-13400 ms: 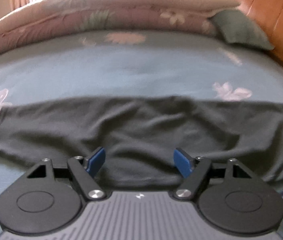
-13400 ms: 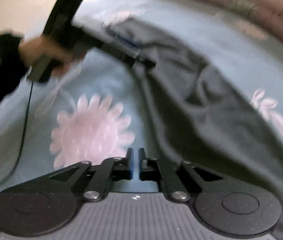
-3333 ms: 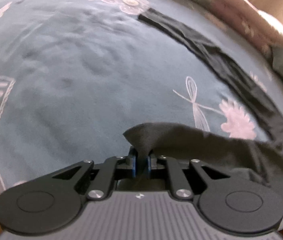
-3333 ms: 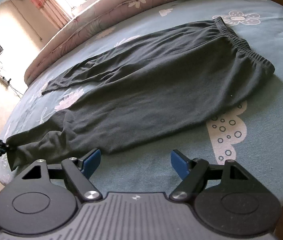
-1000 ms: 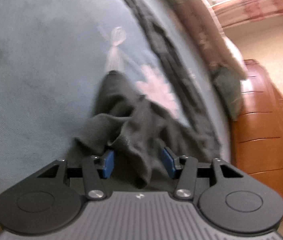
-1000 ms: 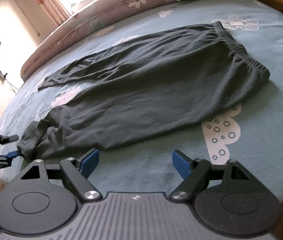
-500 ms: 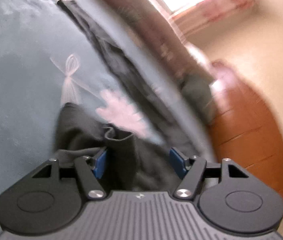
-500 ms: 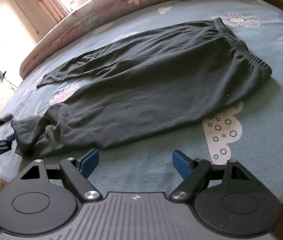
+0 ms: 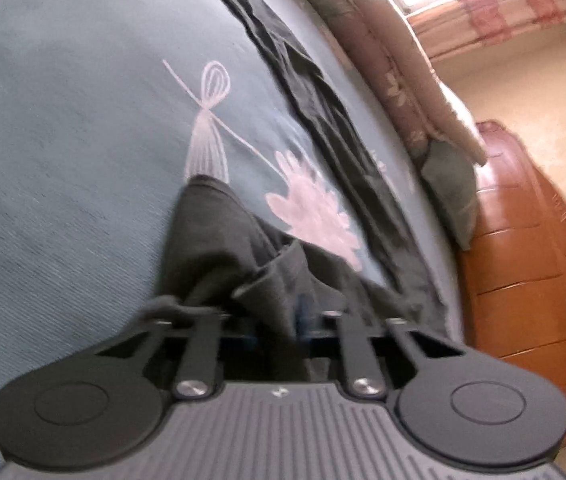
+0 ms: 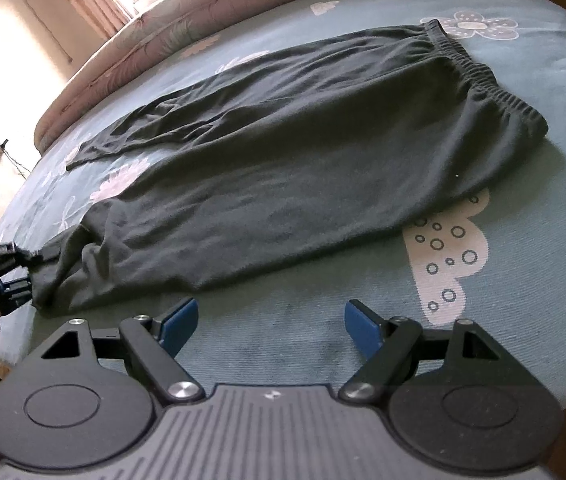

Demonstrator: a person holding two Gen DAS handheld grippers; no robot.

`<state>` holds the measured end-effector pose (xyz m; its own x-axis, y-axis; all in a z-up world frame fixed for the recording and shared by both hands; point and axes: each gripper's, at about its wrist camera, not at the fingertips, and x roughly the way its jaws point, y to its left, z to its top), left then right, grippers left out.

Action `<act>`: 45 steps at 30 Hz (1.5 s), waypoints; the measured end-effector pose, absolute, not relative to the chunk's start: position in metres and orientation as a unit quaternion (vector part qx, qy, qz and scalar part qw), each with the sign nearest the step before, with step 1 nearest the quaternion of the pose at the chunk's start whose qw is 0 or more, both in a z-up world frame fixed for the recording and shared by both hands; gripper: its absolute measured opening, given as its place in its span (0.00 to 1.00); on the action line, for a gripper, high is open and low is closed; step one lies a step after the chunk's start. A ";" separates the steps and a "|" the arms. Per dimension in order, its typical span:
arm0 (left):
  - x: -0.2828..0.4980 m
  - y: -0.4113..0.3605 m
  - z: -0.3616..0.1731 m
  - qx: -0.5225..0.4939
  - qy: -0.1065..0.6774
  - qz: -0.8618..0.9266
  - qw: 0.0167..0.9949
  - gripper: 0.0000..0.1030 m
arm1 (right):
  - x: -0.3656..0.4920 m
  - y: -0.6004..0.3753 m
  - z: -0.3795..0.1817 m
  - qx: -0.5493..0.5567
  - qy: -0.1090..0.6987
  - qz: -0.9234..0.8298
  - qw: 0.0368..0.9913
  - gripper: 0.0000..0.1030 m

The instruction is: Fold clothes

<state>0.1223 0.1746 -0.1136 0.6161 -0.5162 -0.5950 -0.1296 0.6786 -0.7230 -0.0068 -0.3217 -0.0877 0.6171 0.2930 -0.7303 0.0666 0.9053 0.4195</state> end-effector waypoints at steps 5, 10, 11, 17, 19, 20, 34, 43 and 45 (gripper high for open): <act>0.112 0.188 -0.073 -0.319 0.389 -0.096 0.859 0.03 | -0.007 -0.325 -0.084 0.207 0.429 0.059 0.877 0.82; 0.092 0.240 -0.025 -0.279 0.340 -0.025 0.898 0.03 | -0.005 -0.324 -0.076 0.200 0.423 0.061 0.882 0.82; 0.088 0.252 -0.017 -0.275 0.329 -0.007 0.904 0.03 | -0.004 -0.323 -0.075 0.198 0.423 0.061 0.882 0.82; 0.048 0.319 0.003 -0.264 0.287 0.110 0.914 0.03 | 0.001 -0.317 -0.071 0.193 0.424 0.063 0.883 0.82; 0.033 0.336 0.001 -0.276 0.280 0.130 0.910 0.03 | 0.003 -0.315 -0.071 0.197 0.424 0.065 0.882 0.82; 0.028 0.341 -0.004 -0.281 0.282 0.134 0.908 0.03 | 0.004 -0.315 -0.072 0.203 0.426 0.067 0.879 0.82; 0.016 0.349 -0.076 -0.311 0.352 0.161 0.868 0.03 | 0.016 -0.343 -0.102 0.379 0.425 0.061 0.820 0.82; 0.010 0.358 -0.080 -0.329 0.350 0.172 0.860 0.03 | 0.024 -0.365 -0.108 0.408 0.368 -0.012 0.835 0.59; 0.011 0.357 -0.084 -0.328 0.356 0.173 0.858 0.03 | 0.023 -0.372 -0.113 0.419 0.360 -0.025 0.833 0.52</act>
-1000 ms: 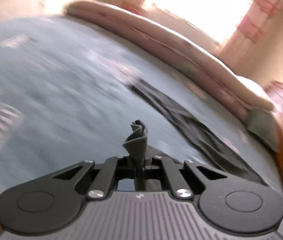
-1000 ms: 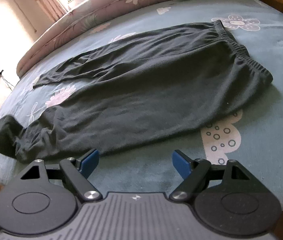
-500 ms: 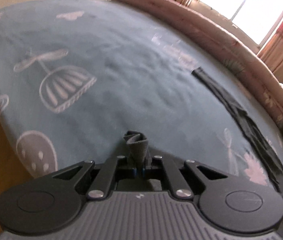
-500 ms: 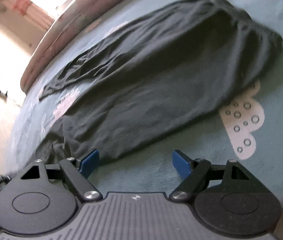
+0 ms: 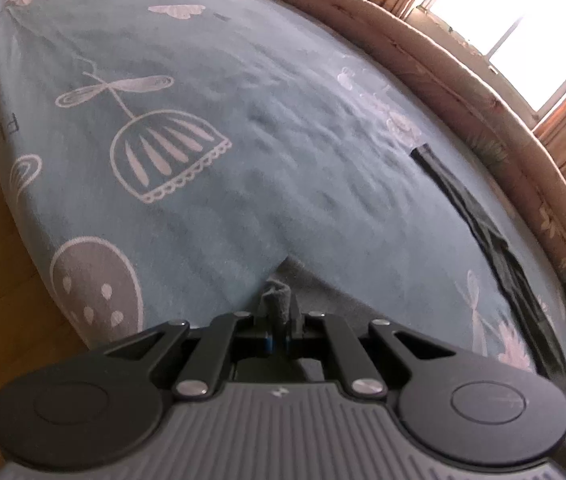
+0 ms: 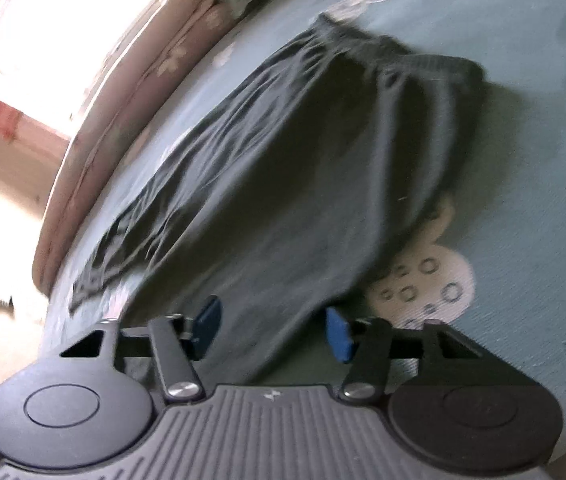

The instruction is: Fold clothes

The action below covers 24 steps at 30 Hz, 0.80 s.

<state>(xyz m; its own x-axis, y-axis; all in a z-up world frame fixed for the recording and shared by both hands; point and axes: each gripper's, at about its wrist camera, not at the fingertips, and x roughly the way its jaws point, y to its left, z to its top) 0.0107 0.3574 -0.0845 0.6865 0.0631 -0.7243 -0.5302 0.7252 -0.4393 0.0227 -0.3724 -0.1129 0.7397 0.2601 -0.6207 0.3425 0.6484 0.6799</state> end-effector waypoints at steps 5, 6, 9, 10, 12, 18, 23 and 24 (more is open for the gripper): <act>0.012 0.358 -0.090 -0.332 0.360 0.178 0.853 0.03 | 0.024 -0.385 -0.126 0.425 0.352 -0.052 0.832 0.04; 0.012 0.357 -0.089 -0.332 0.360 0.180 0.853 0.03 | 0.023 -0.386 -0.127 0.428 0.350 -0.049 0.832 0.05; 0.012 0.358 -0.083 -0.330 0.357 0.183 0.854 0.03 | 0.020 -0.379 -0.117 0.402 0.354 -0.048 0.843 0.05; 0.011 0.359 -0.081 -0.331 0.355 0.184 0.855 0.03 | 0.017 -0.377 -0.112 0.391 0.355 -0.048 0.848 0.05; 0.010 0.360 -0.077 -0.326 0.353 0.181 0.858 0.03 | 0.010 -0.375 -0.104 0.377 0.357 -0.050 0.853 0.04; 0.007 0.367 -0.082 -0.323 0.382 0.192 0.844 0.09 | -0.013 -0.388 -0.106 0.354 0.390 -0.090 0.845 0.05; -0.005 0.375 -0.052 -0.291 0.369 0.212 0.857 0.08 | -0.018 -0.388 -0.069 0.301 0.367 -0.077 0.877 0.19; -0.003 0.373 -0.043 -0.288 0.364 0.202 0.863 0.09 | -0.011 -0.381 -0.059 0.280 0.361 -0.061 0.887 0.20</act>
